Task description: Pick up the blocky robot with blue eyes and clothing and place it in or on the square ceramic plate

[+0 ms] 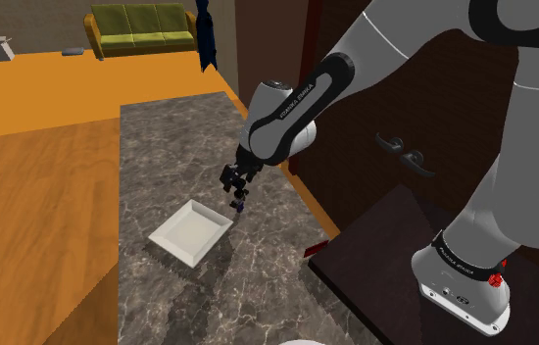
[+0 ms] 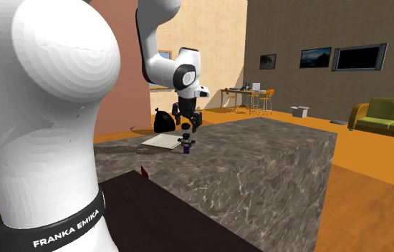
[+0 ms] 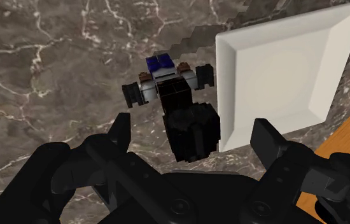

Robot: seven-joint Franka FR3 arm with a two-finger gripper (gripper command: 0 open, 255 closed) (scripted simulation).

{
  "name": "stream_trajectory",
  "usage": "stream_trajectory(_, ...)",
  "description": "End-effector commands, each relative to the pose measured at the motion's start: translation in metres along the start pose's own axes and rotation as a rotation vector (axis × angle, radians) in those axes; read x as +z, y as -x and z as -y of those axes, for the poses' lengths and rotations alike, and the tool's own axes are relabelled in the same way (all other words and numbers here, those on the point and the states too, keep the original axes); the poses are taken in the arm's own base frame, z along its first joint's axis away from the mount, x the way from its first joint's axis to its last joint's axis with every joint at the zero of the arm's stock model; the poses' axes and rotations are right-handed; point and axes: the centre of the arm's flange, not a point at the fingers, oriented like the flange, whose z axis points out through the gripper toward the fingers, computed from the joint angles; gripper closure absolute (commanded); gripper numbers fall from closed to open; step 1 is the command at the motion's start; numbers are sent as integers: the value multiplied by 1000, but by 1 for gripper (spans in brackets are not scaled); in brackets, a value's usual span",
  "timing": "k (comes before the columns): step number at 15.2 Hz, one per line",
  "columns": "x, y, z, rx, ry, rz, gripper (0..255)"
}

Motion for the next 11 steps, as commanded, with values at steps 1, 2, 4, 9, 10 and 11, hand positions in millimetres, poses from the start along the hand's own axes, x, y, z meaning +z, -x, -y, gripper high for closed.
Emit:
stream_trajectory(1, 0, 0, 0, 0, 0, 0, 255)
stream_trajectory(2, 0, 0, 0, 0, 0, 0, 255)
stream_trajectory(4, 0, 0, 0, 0, 0, 0, 255)
stream_trajectory(9, 0, 0, 0, 0, 0, 0, 255)
stream_trajectory(10, 0, 0, 0, 0, 0, 0, 255)
stream_trajectory(11, -5, -1, 1, 0, 0, 0, 255)
